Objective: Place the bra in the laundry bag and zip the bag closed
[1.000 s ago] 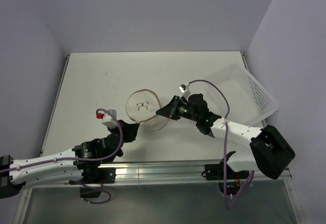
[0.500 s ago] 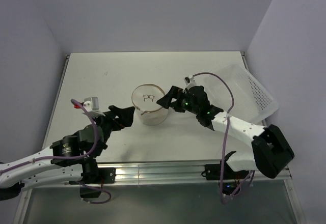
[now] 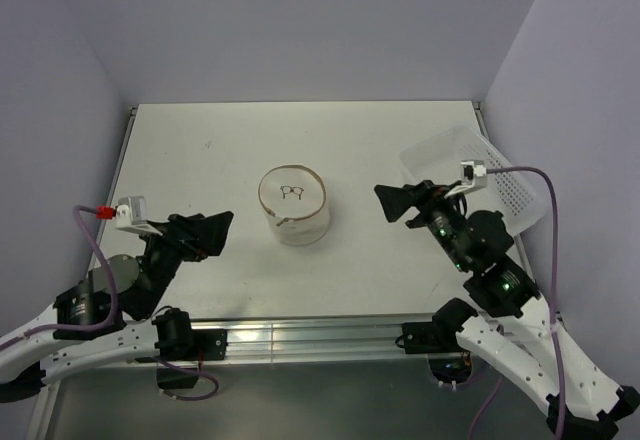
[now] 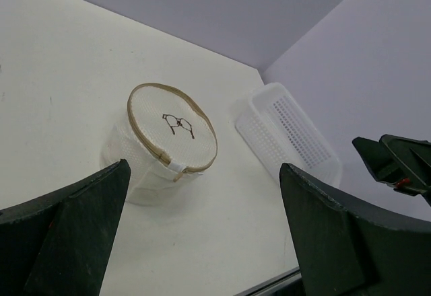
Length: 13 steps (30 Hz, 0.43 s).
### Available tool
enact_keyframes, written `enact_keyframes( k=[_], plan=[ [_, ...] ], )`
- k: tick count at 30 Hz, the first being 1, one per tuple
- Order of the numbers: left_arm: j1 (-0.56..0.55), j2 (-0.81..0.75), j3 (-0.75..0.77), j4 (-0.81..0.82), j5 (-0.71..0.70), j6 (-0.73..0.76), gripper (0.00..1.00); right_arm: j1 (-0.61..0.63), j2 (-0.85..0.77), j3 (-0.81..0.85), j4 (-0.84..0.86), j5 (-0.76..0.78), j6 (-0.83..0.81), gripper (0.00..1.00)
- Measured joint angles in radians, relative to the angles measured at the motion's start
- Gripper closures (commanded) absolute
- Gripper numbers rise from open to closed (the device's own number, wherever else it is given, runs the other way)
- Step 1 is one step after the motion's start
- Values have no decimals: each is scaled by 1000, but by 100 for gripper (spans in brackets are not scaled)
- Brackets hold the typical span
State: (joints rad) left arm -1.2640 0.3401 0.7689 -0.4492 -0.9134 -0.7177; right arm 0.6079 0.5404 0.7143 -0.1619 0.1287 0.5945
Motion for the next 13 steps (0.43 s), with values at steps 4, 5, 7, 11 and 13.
enact_keyframes(
  k=[4, 5, 7, 11, 13],
  plan=[
    [0, -64, -6, -31, 28, -2, 1, 0, -135, -19, -99, 82, -19, 0],
    [0, -85, -16, -35, 33, -4, 1, 0, -159, -31, -116, 101, -19, 0],
    [0, -123, -39, -44, 37, -11, 1, 0, -195, -61, -140, 134, -19, 0],
    [0, -185, -84, -72, 52, -30, 1, 0, -204, -112, -161, 144, -16, 0],
    [0, -207, -91, -74, 65, -28, 1, 0, -188, -115, -165, 143, -16, 0]
  ],
)
